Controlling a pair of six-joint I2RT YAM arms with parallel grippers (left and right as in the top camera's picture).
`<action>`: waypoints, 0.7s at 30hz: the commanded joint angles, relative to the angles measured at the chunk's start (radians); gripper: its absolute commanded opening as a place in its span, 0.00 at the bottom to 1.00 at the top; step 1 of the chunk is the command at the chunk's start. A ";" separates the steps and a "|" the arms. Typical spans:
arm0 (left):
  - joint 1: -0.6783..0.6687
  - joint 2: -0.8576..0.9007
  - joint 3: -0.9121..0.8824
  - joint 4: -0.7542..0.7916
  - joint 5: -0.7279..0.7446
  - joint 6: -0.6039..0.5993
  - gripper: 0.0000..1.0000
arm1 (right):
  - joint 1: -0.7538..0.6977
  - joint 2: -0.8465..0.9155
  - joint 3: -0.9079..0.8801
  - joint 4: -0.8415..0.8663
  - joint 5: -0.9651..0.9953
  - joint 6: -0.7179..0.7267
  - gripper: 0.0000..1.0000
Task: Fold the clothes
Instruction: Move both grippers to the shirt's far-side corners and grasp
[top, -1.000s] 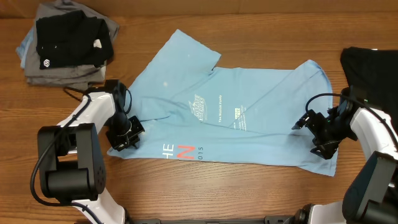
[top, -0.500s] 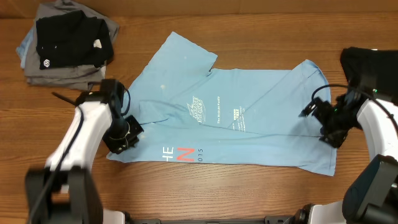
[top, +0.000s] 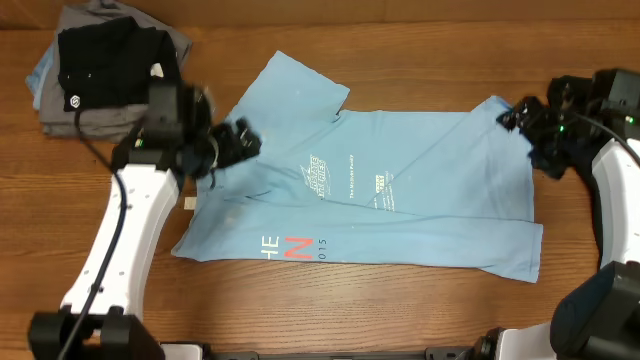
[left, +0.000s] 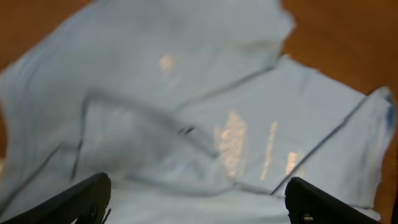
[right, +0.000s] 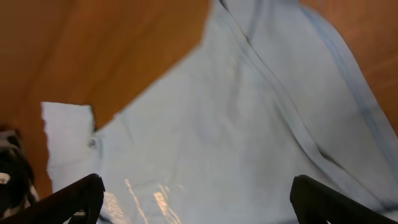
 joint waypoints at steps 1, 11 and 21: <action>-0.042 0.127 0.199 0.013 0.000 0.113 0.94 | 0.048 -0.004 0.098 0.035 0.018 -0.021 1.00; -0.064 0.639 0.738 0.021 -0.107 0.249 0.91 | 0.149 0.122 0.148 0.166 0.196 -0.021 1.00; -0.065 0.892 0.820 0.155 -0.115 0.293 0.89 | 0.160 0.266 0.148 0.177 0.229 -0.022 1.00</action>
